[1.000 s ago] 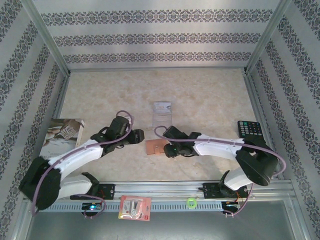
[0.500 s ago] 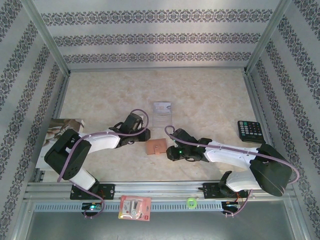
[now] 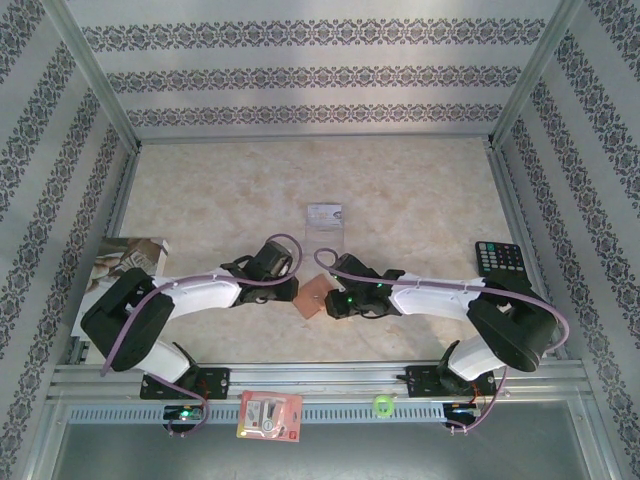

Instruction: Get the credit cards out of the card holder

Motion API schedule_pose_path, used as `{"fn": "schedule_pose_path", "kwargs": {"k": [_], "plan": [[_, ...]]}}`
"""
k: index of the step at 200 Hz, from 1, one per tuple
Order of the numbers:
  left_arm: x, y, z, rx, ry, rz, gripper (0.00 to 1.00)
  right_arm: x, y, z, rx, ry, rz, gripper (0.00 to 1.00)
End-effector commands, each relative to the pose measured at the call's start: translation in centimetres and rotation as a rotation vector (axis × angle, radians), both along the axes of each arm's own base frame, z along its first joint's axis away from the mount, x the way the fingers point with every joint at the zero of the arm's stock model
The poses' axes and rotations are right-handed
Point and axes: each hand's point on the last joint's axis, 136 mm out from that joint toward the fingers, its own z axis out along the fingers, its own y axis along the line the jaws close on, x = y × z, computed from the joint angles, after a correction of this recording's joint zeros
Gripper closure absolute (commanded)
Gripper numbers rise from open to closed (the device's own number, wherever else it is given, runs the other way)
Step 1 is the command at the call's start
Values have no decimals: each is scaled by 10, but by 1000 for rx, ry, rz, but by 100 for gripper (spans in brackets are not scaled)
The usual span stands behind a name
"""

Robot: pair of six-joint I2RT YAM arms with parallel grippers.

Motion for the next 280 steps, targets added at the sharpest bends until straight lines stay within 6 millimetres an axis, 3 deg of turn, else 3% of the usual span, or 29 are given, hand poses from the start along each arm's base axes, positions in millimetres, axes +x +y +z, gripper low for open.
{"fn": "schedule_pose_path", "kwargs": {"k": [1,17,37,59,73,85,117,130,222,239,280], "plan": [[-45,-13,-5,-51,129,-70,79,14,0,10,18,-34,-25,77],[-59,-23,1,-77,148,-103,78,18,-8,16,31,-39,-55,75],[-60,-8,10,-39,113,-65,75,21,-18,24,68,-41,-100,65],[-54,7,32,-49,12,-10,59,24,-14,36,172,-41,-115,52],[-47,6,43,-92,-53,1,46,26,-8,40,221,-18,-113,49],[-42,-2,47,-125,-76,-10,44,28,-3,39,228,-7,-110,49],[-32,-24,38,-160,-64,-44,46,34,4,23,235,48,-120,47],[-29,-28,33,-151,-53,-53,52,36,7,21,248,55,-120,47],[-30,-17,-11,-23,74,-52,71,38,19,5,282,107,-128,49],[-34,-16,-17,-14,99,-62,73,39,22,6,296,108,-126,53],[-35,-21,-15,-51,94,-74,70,42,23,10,308,91,-129,79]]}}
